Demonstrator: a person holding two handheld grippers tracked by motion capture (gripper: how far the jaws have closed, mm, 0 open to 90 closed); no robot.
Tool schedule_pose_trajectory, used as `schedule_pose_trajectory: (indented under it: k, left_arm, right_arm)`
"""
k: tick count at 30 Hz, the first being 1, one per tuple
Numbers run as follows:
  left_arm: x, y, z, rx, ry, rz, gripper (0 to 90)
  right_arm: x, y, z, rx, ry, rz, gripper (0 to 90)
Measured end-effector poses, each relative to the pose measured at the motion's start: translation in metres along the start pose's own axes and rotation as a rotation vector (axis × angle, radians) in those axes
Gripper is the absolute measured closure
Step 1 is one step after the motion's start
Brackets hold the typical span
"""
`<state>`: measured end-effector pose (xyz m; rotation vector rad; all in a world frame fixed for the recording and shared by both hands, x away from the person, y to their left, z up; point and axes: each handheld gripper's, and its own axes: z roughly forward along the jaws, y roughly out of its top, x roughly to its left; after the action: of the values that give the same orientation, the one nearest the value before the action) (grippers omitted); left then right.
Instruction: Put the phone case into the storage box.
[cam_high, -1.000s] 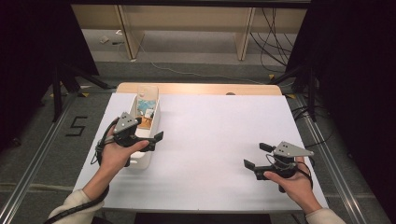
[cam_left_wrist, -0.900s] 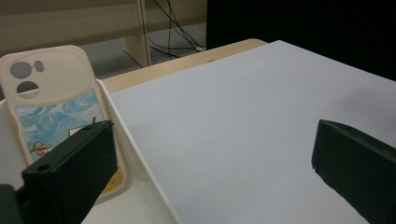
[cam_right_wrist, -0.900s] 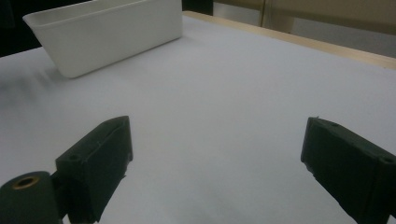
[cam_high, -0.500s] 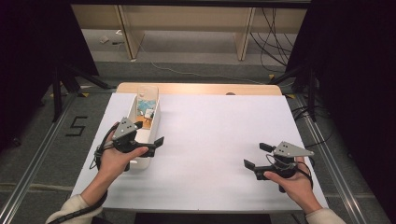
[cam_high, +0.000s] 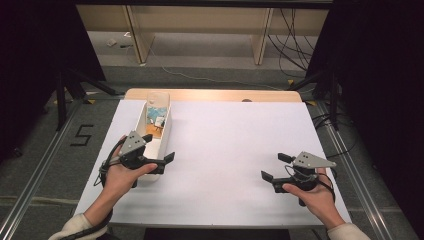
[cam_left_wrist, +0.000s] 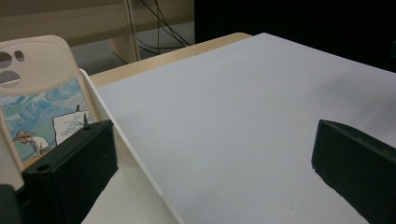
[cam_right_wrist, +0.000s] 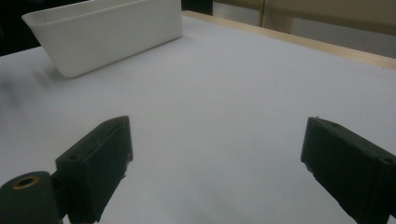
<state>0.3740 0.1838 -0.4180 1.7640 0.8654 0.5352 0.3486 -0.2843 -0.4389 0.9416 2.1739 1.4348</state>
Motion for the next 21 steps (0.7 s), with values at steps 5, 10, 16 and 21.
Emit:
schedule_pose_trajectory:
  k: [5,10,16,21]
  left_arm:
    - [-0.001,-0.003,-0.001,0.003,-0.014,0.005,0.0]
    - [-0.002,-0.006,-0.003,0.005,-0.018,0.01,0.0]
    - [-0.002,-0.01,-0.007,0.005,-0.02,0.009,0.0]
    - [-0.003,-0.013,-0.01,0.003,-0.021,0.005,0.0]
  right_arm:
    - [0.0,0.0,0.0,0.001,0.0,0.001,9.8]
    - [0.0,0.0,0.0,0.0,-0.001,0.002,9.8]
    - [0.0,0.0,0.0,0.001,0.001,0.001,9.8]
    - [0.0,0.0,0.0,0.004,0.001,-0.001,9.8]
